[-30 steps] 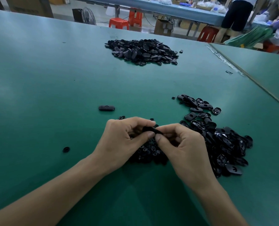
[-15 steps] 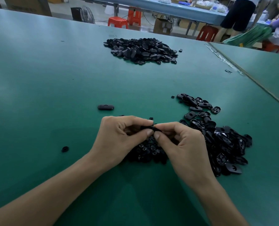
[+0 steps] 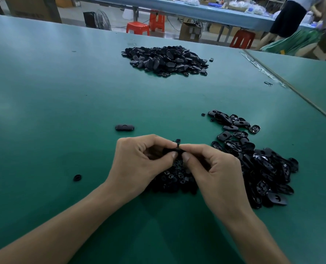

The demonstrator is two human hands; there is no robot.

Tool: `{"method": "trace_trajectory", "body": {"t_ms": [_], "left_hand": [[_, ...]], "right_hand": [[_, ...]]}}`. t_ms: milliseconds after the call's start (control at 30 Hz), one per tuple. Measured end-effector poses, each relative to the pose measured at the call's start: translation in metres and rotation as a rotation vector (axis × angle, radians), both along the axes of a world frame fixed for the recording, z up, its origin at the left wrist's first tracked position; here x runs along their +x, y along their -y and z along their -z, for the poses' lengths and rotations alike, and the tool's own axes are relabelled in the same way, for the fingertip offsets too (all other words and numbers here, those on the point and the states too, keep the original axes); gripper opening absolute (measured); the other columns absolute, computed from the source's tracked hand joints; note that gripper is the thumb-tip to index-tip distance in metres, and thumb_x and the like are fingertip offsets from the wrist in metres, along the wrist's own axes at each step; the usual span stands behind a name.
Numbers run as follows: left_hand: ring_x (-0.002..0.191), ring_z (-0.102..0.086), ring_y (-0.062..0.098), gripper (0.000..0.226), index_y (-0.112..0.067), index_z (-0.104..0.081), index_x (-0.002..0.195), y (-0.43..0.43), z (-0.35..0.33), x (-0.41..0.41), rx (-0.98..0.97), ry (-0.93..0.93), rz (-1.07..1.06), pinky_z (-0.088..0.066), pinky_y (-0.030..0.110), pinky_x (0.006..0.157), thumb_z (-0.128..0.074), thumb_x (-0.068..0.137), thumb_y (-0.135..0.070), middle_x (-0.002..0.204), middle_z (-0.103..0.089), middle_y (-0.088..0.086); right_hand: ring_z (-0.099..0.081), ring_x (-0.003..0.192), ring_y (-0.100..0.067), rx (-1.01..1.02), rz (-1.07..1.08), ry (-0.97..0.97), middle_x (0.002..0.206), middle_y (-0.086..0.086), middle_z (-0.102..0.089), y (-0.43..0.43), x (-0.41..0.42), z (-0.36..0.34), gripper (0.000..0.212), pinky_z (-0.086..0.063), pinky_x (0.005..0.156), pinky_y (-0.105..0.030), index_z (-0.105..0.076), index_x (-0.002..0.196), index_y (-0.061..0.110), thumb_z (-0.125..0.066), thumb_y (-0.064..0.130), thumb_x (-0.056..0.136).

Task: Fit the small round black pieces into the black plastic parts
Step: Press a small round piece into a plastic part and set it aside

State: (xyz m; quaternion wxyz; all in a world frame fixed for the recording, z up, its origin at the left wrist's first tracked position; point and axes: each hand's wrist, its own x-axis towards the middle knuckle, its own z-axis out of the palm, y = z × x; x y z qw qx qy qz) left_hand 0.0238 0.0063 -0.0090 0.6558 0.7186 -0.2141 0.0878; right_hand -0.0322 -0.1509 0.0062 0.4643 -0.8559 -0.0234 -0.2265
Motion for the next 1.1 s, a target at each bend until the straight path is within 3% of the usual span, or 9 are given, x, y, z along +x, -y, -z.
{"method": "trace_trajectory", "body": {"t_ms": [133, 300, 433, 600, 767, 900, 1033, 1100], "left_hand": [[0.066, -0.071, 0.004, 0.030, -0.038, -0.075, 0.091, -0.012, -0.005, 0.017, -0.004, 0.034, -0.197, -0.056, 0.017, 0.066, -0.082, 0.081, -0.010, 0.078, -0.076, -0.014], [0.069, -0.074, 0.008, 0.030, -0.043, -0.070, 0.097, -0.038, -0.004, 0.045, 0.054, -0.001, -0.389, -0.059, 0.022, 0.070, -0.077, 0.087, -0.015, 0.096, -0.076, -0.003], [0.071, -0.074, 0.005, 0.028, -0.043, -0.070, 0.090, -0.047, 0.002, 0.057, 0.120, -0.059, -0.476, -0.060, 0.031, 0.073, -0.077, 0.087, -0.016, 0.086, -0.074, -0.014], [0.065, -0.068, 0.000, 0.027, -0.042, -0.067, 0.082, -0.046, 0.008, 0.063, 0.260, -0.069, -0.529, -0.040, 0.003, 0.057, -0.077, 0.084, -0.016, 0.083, -0.070, -0.016], [0.066, -0.060, -0.003, 0.017, -0.028, -0.069, 0.091, -0.046, 0.007, 0.063, 0.433, -0.028, -0.540, -0.036, -0.005, 0.067, -0.076, 0.086, -0.013, 0.104, -0.061, 0.000], [0.068, -0.056, -0.003, 0.019, -0.020, -0.071, 0.105, -0.045, 0.006, 0.062, 0.481, -0.043, -0.544, -0.038, 0.004, 0.073, -0.074, 0.087, -0.012, 0.110, -0.051, 0.001], [0.081, -0.051, 0.009, 0.034, -0.014, -0.067, 0.123, -0.044, 0.007, 0.060, 0.525, -0.043, -0.534, -0.047, 0.026, 0.089, -0.073, 0.089, -0.015, 0.114, -0.042, 0.000], [0.087, -0.050, 0.014, 0.034, -0.018, -0.067, 0.123, -0.044, 0.006, 0.060, 0.504, -0.041, -0.545, -0.044, 0.028, 0.091, -0.073, 0.090, -0.017, 0.113, -0.041, -0.001]], "right_hand": [[-0.061, 0.090, -0.001, -0.276, 0.260, 0.063, 0.101, 0.009, -0.069, 0.011, 0.000, -0.001, 0.023, -0.039, 0.085, -0.001, -0.073, 0.115, 0.015, -0.067, 0.013, 0.093], [-0.049, 0.107, -0.027, -0.573, 0.501, -0.192, 0.116, -0.005, -0.062, 0.025, -0.002, 0.002, 0.033, -0.038, 0.091, -0.035, -0.068, 0.123, 0.014, -0.063, 0.025, 0.093], [-0.044, 0.115, -0.027, -0.635, 0.500, -0.406, 0.126, -0.004, -0.056, 0.023, -0.002, 0.003, 0.042, -0.036, 0.095, -0.039, -0.063, 0.131, 0.018, -0.054, 0.039, 0.096], [-0.047, 0.112, -0.025, -0.618, 0.478, -0.408, 0.123, -0.002, -0.057, 0.026, -0.001, 0.004, 0.032, -0.039, 0.094, -0.038, -0.069, 0.121, 0.019, -0.053, 0.034, 0.098], [-0.048, 0.110, -0.025, -0.567, 0.491, -0.355, 0.125, -0.004, -0.055, 0.026, 0.001, 0.005, 0.035, -0.041, 0.093, -0.037, -0.064, 0.129, 0.018, -0.055, 0.029, 0.098], [-0.044, 0.118, -0.026, -0.620, 0.510, -0.416, 0.138, 0.000, -0.054, 0.026, 0.004, 0.005, 0.041, -0.038, 0.097, -0.038, -0.058, 0.136, 0.022, -0.044, 0.037, 0.101], [-0.047, 0.113, -0.025, -0.615, 0.493, -0.376, 0.131, 0.005, -0.060, 0.028, 0.004, 0.006, 0.031, -0.039, 0.093, -0.037, -0.065, 0.127, 0.024, -0.049, 0.028, 0.101], [-0.048, 0.110, -0.024, -0.612, 0.492, -0.352, 0.126, 0.004, -0.063, 0.028, 0.005, 0.006, 0.029, -0.039, 0.091, -0.036, -0.065, 0.125, 0.026, -0.052, 0.025, 0.100]]}}
